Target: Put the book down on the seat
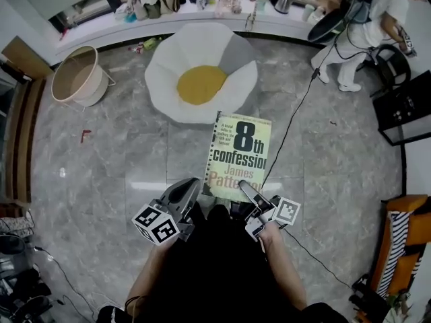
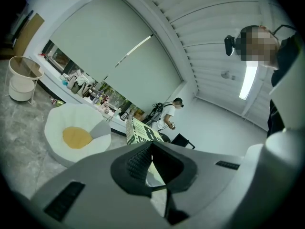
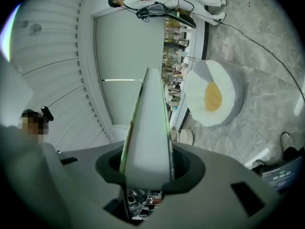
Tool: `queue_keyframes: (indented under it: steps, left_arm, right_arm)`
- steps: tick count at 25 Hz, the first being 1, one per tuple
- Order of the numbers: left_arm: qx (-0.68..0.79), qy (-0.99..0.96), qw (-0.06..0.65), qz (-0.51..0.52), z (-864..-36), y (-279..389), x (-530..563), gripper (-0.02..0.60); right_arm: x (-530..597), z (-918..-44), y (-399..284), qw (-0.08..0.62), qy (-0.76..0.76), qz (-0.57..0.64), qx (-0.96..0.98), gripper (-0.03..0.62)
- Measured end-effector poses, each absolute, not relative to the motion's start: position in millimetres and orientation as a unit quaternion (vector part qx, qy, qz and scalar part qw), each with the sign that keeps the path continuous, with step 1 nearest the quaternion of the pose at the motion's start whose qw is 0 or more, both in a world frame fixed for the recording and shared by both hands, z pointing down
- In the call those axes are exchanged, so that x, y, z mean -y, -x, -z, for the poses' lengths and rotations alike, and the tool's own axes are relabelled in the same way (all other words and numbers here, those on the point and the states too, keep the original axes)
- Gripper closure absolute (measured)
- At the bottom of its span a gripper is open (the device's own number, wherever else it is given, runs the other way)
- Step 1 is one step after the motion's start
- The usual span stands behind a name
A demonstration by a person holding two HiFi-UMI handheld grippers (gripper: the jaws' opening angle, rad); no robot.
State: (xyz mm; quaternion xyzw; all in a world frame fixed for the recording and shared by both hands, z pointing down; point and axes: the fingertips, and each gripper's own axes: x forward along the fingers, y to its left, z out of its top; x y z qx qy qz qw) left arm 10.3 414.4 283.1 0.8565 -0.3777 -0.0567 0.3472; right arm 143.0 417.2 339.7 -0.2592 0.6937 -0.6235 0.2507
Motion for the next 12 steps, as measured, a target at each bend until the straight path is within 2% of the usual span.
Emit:
queue_keyframes:
  steps: [7,12]
  left_arm:
    - [0.393,-0.858,0.327,0.05,-275.0,-10.0,-411.4,0.569]
    - [0.399,-0.855,0.327,0.051,-288.4,19.1,-390.1,0.569]
  right_arm:
    - [-409.2,-345.6,-145.4,0.243,0.258,0.642,-0.68,0.418]
    - [-386.6,-350.8,-111.7,0.234,0.25,0.651,-0.678,0.418]
